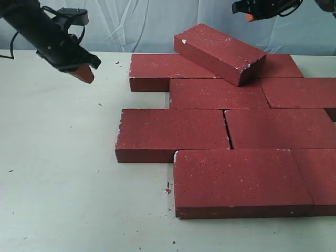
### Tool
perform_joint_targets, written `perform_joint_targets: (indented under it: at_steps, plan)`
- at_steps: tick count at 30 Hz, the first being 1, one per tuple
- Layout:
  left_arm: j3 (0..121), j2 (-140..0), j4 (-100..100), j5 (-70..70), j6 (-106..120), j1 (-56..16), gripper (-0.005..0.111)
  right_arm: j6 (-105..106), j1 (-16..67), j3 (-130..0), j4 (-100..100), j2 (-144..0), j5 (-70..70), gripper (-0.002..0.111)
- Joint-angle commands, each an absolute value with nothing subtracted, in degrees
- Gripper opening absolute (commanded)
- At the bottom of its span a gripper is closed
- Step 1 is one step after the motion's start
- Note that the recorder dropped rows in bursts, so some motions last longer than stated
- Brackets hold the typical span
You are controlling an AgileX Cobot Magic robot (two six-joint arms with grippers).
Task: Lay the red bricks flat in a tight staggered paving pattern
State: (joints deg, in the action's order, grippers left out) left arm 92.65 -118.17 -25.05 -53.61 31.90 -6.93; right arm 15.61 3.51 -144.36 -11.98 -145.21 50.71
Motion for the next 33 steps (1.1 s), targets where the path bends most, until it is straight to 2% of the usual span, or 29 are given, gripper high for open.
perform_joint_targets:
  at_steps: [1,6,11,17,33]
  plan:
    - [83.46,-114.41,-25.28,-45.64,33.48,-6.93,0.000,15.33,3.29,-150.92,-11.66,-149.81,53.42,-0.001]
    - [72.99,-110.97,-25.17,-40.38,35.50,-6.93,0.000,15.47,3.29,-151.23,-11.66,-151.60,53.49,-0.001]
    - [67.81,-109.39,-25.04,-35.22,39.66,-6.93,0.000,16.04,3.29,-151.23,-11.66,-152.26,54.47,-0.001]
    - [67.68,-109.39,-27.23,-29.89,39.66,-6.93,0.000,18.36,4.08,-151.23,-12.28,-152.37,57.63,-0.001]
    - [67.68,-109.39,-27.45,-27.62,40.29,-6.93,0.000,27.07,6.15,-151.23,-19.57,-149.69,59.97,-0.001]
